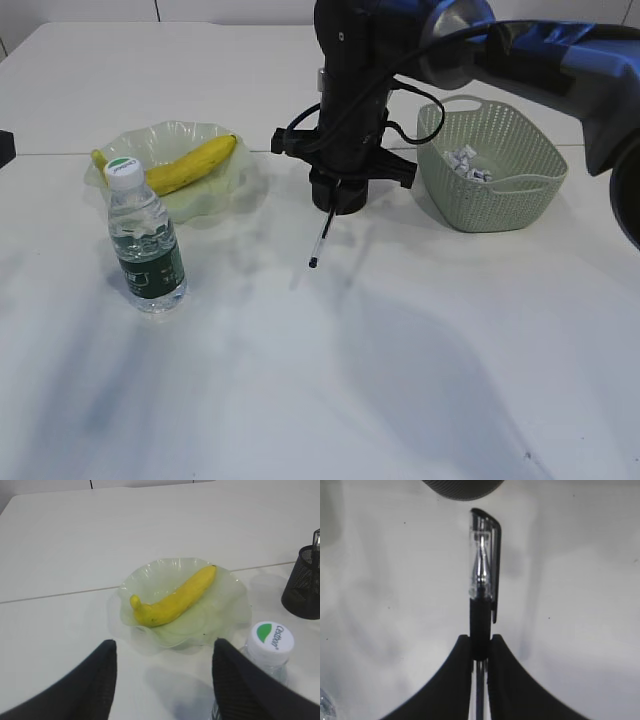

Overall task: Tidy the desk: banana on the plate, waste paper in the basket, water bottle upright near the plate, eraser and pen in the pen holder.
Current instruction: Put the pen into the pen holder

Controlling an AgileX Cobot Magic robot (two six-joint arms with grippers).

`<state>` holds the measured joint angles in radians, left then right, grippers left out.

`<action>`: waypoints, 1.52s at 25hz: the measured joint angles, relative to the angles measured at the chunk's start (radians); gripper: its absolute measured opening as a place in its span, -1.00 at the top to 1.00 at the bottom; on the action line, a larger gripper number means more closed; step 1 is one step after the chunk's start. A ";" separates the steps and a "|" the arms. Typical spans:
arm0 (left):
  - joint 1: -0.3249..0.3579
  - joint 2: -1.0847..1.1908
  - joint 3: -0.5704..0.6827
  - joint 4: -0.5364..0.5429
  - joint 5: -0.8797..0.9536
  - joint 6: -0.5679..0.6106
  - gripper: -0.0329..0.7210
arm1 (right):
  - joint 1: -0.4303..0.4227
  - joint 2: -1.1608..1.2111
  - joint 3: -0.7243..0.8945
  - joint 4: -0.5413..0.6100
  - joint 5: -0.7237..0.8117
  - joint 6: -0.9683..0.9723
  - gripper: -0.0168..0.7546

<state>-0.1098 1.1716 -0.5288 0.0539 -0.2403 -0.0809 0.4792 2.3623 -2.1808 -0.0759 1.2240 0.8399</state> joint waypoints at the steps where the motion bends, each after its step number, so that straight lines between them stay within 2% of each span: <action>1: 0.000 0.000 0.000 0.000 0.000 0.000 -0.24 | 0.000 -0.005 0.000 0.002 0.000 -0.010 0.83; 6: 0.000 0.000 0.000 0.000 0.000 0.000 -0.24 | 0.000 -0.032 0.000 -0.015 0.002 -0.030 0.83; 17: 0.000 0.000 0.000 0.000 0.000 0.000 -0.24 | 0.000 -0.064 0.000 -0.162 0.008 -0.097 0.83; 24: 0.000 0.000 0.000 -0.002 0.000 0.000 -0.24 | 0.000 -0.064 0.000 -0.178 0.005 -0.108 0.83; 38: 0.000 0.000 0.000 0.007 0.000 0.000 -0.24 | 0.000 -0.064 0.000 -0.313 -0.190 -0.111 0.83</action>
<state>-0.1098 1.1716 -0.5288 0.0608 -0.2403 -0.0809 0.4792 2.2984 -2.1808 -0.3892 1.0341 0.7285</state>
